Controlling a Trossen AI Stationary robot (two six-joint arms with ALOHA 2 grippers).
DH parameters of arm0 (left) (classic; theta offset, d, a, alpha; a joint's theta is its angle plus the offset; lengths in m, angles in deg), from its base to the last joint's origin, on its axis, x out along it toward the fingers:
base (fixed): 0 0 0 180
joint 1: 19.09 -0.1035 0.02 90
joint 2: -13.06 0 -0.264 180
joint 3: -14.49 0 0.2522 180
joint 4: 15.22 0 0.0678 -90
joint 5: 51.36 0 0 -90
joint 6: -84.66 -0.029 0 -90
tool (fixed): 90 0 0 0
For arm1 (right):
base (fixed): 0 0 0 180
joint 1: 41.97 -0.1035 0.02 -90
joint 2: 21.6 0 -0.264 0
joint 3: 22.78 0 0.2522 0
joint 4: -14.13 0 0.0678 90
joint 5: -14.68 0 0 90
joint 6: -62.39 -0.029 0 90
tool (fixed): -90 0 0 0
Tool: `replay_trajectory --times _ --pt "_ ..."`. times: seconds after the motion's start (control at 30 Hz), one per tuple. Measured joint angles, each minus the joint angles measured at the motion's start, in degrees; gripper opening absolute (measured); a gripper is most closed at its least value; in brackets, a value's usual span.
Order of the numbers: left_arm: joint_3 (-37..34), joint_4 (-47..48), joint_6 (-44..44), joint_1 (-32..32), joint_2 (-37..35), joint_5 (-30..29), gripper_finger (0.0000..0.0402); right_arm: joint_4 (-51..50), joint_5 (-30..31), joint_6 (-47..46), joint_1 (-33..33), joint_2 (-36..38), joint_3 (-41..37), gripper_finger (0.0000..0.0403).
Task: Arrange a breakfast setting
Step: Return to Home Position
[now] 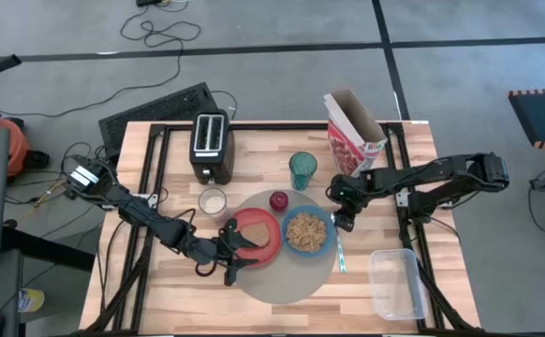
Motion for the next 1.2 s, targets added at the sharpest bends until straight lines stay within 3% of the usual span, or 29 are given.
replay_trajectory --times 0.23,0.47,0.77,1.2 --pt "0.0 0.02 0.02 0.0 0.0 -0.02 0.0194 -4.98 0.0 -0.02 0.0 2.19 2.71 0.0194" --pt "-0.02 -0.15 0.0 0.0 0.0 -0.46 0.0194 -10.19 0.02 -1.99 -0.41 10.02 5.14 0.0194" --pt "0.09 -3.69 -2.17 0.0 -1.15 1.2 0.017 -10.12 0.91 -5.4 -7.39 19.4 7.09 0.0194" --pt "7.47 2.84 -16.82 -1.47 -13.2 2.13 0.0084 -2.33 17.86 -4.27 -23.51 26.83 7.13 0.0194"
